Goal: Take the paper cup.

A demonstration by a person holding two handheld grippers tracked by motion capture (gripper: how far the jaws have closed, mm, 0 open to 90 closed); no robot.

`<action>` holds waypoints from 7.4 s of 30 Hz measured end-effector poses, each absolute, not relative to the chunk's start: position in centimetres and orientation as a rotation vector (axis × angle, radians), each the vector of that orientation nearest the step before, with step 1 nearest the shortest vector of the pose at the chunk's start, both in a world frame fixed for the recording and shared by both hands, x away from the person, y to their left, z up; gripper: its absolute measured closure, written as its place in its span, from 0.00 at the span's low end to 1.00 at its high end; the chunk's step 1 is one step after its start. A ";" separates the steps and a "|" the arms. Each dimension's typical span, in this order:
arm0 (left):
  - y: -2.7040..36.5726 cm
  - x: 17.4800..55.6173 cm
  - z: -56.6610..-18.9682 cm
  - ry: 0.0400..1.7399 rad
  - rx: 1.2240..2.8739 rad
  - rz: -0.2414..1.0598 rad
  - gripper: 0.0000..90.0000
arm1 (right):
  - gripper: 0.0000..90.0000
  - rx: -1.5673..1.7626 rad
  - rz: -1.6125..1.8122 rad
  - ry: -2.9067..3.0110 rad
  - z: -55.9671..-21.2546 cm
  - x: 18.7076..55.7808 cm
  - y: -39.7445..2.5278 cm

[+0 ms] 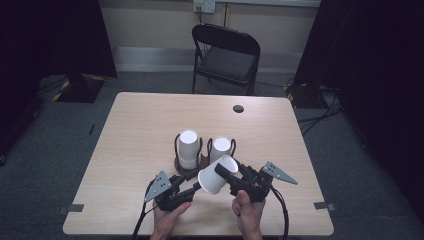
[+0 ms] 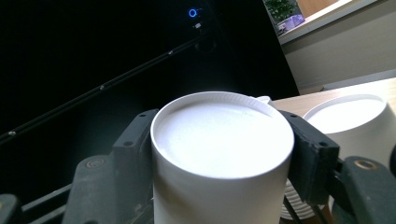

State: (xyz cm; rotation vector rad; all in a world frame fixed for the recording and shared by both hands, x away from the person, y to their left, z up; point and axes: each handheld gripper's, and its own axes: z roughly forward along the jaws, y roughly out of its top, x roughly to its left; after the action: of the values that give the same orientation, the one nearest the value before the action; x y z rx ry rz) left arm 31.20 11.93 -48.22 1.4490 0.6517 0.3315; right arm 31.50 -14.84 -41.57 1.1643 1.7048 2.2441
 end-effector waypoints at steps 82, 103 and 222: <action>12.3 30.5 -46.4 0.483 1.486 0.346 0.94 | 0.28 1.096 2.168 1.796 -41.0 31.4 -13.8; 12.8 30.6 -45.9 0.486 1.640 0.340 0.94 | 0.26 1.064 2.062 1.785 -41.1 31.0 -14.6; 10.0 35.1 -39.6 0.546 2.378 0.051 0.97 | 0.18 0.188 1.107 2.213 -44.1 27.9 -7.7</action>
State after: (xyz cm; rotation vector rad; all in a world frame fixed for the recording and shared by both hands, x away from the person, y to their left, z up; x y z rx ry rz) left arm 35.15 9.97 -39.55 2.3777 0.5460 0.0513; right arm 27.94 -7.68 -44.10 0.1880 2.2125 1.1072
